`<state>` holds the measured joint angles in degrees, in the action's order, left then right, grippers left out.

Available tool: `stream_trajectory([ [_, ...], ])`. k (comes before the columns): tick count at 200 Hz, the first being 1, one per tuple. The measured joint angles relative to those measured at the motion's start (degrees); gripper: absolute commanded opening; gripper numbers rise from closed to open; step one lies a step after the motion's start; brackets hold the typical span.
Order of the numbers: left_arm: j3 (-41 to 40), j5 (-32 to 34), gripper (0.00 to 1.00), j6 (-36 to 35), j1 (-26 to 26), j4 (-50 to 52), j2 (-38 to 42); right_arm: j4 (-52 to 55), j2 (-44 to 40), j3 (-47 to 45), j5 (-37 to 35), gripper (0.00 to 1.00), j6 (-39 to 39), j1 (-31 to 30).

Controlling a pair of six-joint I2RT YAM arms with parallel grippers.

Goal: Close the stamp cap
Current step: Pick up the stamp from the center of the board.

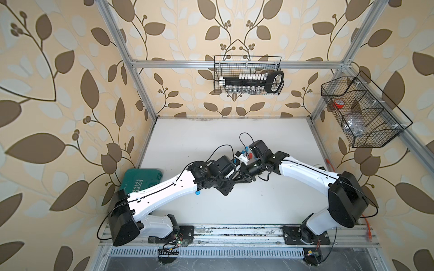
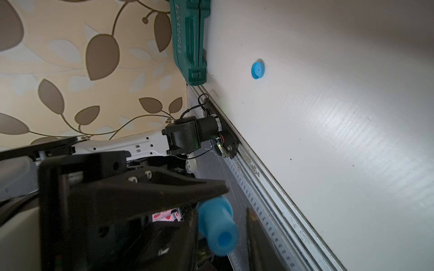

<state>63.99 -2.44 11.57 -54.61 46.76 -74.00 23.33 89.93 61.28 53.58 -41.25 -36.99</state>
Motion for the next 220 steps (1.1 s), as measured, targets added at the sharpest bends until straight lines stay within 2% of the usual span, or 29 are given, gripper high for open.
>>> stream_trajectory([
  [65,0.0,0.2,0.22,0.2,-0.2,0.3,0.0,-0.6,0.2,0.0,0.9,0.12,-0.3,-0.2],
  [74,0.0,0.5,0.30,0.2,-0.2,0.3,0.0,-0.6,0.2,0.0,1.0,0.12,-0.3,-0.2],
  [79,0.0,0.8,0.38,0.2,-0.2,0.3,0.0,-0.6,0.2,0.0,1.0,0.12,-0.3,-0.2],
  [102,0.3,2.6,0.53,0.7,-0.2,0.4,0.0,0.6,0.2,0.3,0.7,0.11,0.4,-0.2],
  [136,1.5,5.7,0.59,1.0,-0.2,1.1,0.2,5.4,0.2,3.4,-1.1,0.11,3.3,1.0],
  [171,1.1,7.1,0.62,2.4,0.9,3.0,3.6,13.8,0.2,8.1,-4.2,0.11,9.2,8.0],
  [189,-0.5,5.8,0.63,4.1,5.8,3.3,7.3,19.4,0.2,11.4,-7.5,0.11,12.9,11.6],
  [220,-6.3,4.4,0.65,8.5,23.1,5.0,13.9,26.1,0.1,14.9,-13.0,0.11,17.8,13.7],
])
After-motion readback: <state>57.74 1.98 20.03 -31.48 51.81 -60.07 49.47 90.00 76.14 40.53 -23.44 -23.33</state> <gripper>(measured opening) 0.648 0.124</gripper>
